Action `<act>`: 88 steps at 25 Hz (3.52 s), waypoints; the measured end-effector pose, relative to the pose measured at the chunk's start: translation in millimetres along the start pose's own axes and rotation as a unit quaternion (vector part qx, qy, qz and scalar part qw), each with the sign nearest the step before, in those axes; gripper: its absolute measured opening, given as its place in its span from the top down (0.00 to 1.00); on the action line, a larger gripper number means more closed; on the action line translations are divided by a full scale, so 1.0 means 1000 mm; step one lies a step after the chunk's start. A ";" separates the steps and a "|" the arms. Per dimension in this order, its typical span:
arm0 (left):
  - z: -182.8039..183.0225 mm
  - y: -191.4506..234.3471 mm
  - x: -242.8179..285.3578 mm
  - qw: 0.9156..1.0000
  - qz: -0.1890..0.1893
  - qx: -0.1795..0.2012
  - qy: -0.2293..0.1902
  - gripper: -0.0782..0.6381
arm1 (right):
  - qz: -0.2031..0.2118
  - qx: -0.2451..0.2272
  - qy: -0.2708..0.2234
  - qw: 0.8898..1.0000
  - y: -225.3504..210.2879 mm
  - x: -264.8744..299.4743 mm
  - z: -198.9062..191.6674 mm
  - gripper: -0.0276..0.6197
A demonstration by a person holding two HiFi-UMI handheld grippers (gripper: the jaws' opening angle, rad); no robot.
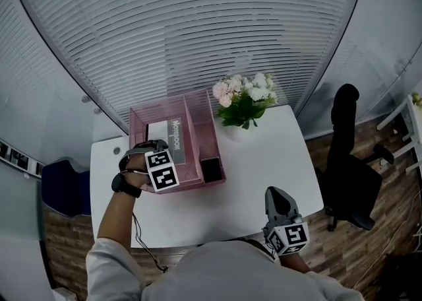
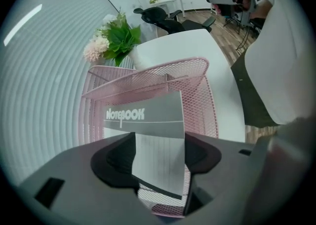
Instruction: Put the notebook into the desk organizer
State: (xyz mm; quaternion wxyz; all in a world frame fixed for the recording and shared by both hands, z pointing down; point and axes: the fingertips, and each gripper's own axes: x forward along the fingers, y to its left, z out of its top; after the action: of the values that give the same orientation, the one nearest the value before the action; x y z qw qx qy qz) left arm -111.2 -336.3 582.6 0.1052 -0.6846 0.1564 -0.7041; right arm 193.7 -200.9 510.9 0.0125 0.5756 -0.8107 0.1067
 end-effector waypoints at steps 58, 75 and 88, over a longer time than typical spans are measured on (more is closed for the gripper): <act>-0.099 -0.077 -0.222 0.703 0.222 -0.502 -0.452 0.71 | 0.111 -0.058 -0.034 0.992 0.103 0.033 0.059 0.94; -0.142 -0.112 -0.211 0.627 0.245 -0.581 -0.457 0.88 | 0.108 -0.075 -0.036 0.991 0.125 0.037 0.067 0.94; -0.141 -0.101 -0.207 0.639 0.247 -0.564 -0.461 0.88 | 0.099 -0.072 -0.040 0.992 0.130 0.041 0.068 0.94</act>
State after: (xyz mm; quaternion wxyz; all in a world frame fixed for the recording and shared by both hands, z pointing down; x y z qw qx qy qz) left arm -237.2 -157.0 424.8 -0.0727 -0.7832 0.6172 -0.0204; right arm 65.3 -210.6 429.2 0.0106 0.4939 -0.8690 0.0260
